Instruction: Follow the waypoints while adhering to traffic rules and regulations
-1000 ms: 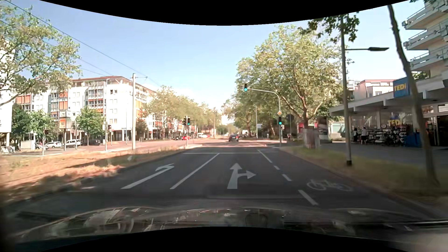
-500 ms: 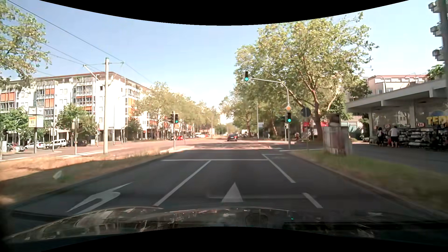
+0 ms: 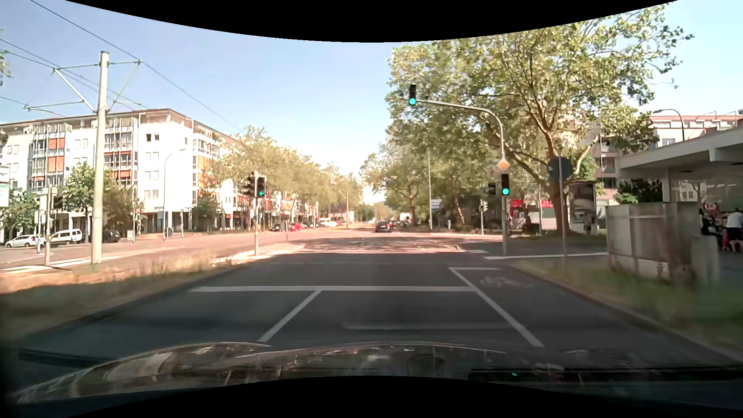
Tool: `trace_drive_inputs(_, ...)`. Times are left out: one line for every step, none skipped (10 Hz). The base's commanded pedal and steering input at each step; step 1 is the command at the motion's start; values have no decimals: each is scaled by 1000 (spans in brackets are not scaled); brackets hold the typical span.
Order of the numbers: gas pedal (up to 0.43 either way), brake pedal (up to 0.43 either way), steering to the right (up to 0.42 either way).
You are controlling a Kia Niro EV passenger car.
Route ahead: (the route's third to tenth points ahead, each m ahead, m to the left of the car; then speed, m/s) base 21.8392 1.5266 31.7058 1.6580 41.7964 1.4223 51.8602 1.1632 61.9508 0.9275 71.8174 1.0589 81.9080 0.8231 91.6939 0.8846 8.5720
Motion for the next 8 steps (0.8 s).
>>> trace_drive_inputs(118, 0, -5)
trace_drive_inputs(118, 0, -5)
trace_drive_inputs(118, 0, -6)
trace_drive_inputs(118, 0, -10)
trace_drive_inputs(118, 0, -14)
trace_drive_inputs(118, 0, -19)
trace_drive_inputs(118, 0, -22)
trace_drive_inputs(118, 0, -23)
